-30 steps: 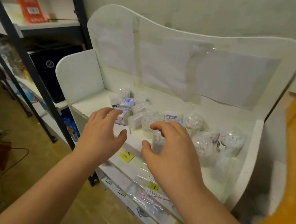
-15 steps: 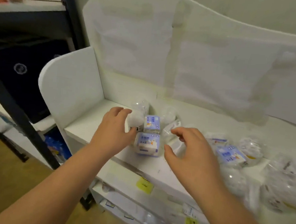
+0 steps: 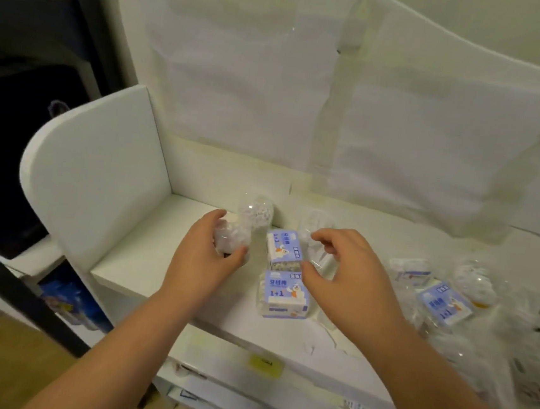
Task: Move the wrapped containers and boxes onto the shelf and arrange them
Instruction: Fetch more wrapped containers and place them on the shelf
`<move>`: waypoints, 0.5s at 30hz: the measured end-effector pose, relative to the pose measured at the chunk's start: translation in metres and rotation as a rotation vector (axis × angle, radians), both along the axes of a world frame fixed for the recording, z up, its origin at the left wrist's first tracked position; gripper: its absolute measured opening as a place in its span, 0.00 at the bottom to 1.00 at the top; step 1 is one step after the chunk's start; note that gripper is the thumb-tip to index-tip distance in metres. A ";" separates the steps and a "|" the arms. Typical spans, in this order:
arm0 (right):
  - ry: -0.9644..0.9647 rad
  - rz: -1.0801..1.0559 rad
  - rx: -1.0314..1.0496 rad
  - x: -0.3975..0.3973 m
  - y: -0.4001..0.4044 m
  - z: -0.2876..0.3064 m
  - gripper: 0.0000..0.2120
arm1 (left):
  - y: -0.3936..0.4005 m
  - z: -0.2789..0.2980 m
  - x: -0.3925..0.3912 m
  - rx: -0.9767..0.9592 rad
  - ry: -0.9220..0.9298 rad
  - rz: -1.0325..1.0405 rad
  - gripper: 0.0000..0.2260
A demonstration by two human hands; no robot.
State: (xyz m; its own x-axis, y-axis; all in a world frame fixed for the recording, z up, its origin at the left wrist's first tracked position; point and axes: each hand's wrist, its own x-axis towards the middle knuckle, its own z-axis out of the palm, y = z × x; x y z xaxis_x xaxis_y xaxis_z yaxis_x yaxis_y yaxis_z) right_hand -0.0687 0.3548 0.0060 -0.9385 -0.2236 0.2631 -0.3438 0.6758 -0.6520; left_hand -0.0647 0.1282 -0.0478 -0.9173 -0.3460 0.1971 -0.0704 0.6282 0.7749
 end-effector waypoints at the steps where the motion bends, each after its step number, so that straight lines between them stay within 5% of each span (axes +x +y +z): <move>1: -0.009 0.018 0.019 -0.005 -0.007 0.003 0.18 | -0.006 0.004 0.004 0.002 0.024 0.019 0.33; 7: -0.046 0.106 0.223 -0.053 -0.071 0.015 0.28 | -0.026 0.031 0.030 0.008 0.086 0.055 0.31; 15: -0.004 0.029 0.470 -0.089 -0.125 -0.018 0.27 | -0.036 0.043 0.050 0.024 0.071 0.028 0.33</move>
State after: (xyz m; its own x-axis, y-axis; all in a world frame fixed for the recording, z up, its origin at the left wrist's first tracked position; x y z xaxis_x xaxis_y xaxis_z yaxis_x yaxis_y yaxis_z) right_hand -0.1573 0.2293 -0.0116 -0.9308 -0.3441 0.1233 -0.3653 0.8881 -0.2790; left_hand -0.0146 0.0923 -0.0048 -0.8914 -0.3764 0.2526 -0.0320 0.6082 0.7932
